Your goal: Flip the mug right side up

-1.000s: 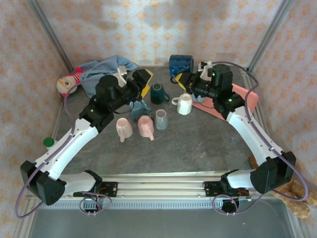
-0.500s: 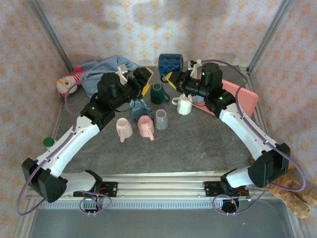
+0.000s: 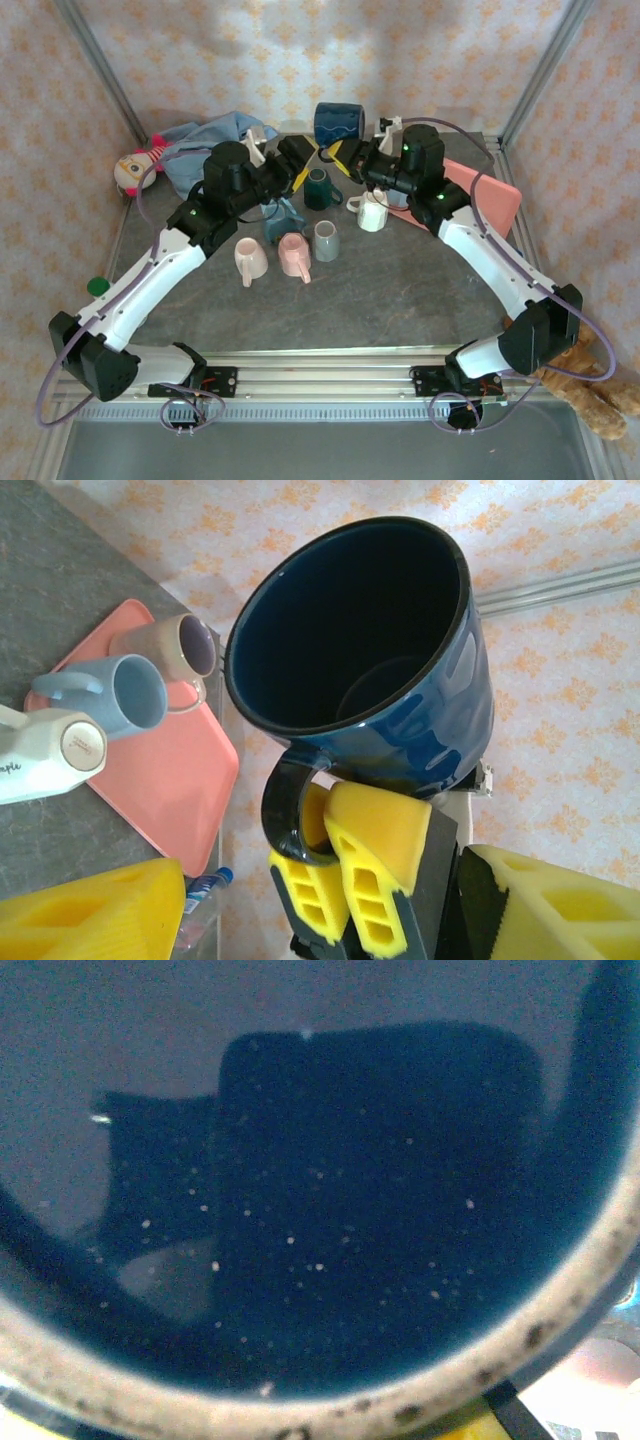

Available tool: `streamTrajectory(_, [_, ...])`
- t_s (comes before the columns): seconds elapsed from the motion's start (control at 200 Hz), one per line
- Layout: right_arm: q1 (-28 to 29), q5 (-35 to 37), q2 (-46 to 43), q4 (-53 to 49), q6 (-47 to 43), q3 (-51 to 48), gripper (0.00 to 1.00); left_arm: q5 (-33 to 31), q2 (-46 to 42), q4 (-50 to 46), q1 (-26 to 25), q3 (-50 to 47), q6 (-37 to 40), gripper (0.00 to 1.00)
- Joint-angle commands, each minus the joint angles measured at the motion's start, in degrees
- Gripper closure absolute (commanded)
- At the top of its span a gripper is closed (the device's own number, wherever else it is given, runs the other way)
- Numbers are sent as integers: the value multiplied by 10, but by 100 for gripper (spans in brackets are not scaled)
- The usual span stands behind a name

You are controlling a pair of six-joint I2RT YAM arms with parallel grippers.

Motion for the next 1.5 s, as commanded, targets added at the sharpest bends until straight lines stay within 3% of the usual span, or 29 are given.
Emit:
streamTrajectory(0.0, [8, 8, -10, 92, 0, 23, 100, 23, 16, 16, -7, 27, 6, 28])
streamTrajectory(0.155, [10, 15, -10, 105, 12, 17, 100, 17, 19, 5, -8, 26, 3, 29])
streamTrajectory(0.365, [14, 17, -3, 123, 22, 19, 100, 11, 13, 40, -10, -10, -25, 40])
streamTrajectory(0.606, [24, 22, -4, 130, 33, 14, 100, -31, -6, 73, -10, -28, -44, 43])
streamTrajectory(0.736, [28, 23, 2, 149, 53, 5, 100, -50, -18, 150, -9, -63, -87, 43])
streamTrajectory(1.326, [59, 50, 3, 212, 94, -31, 100, -100, -39, 171, -11, -96, -173, 67])
streamTrajectory(1.496, [69, 67, 10, 232, 109, -34, 100, -92, -39, 173, -11, -102, -181, 69])
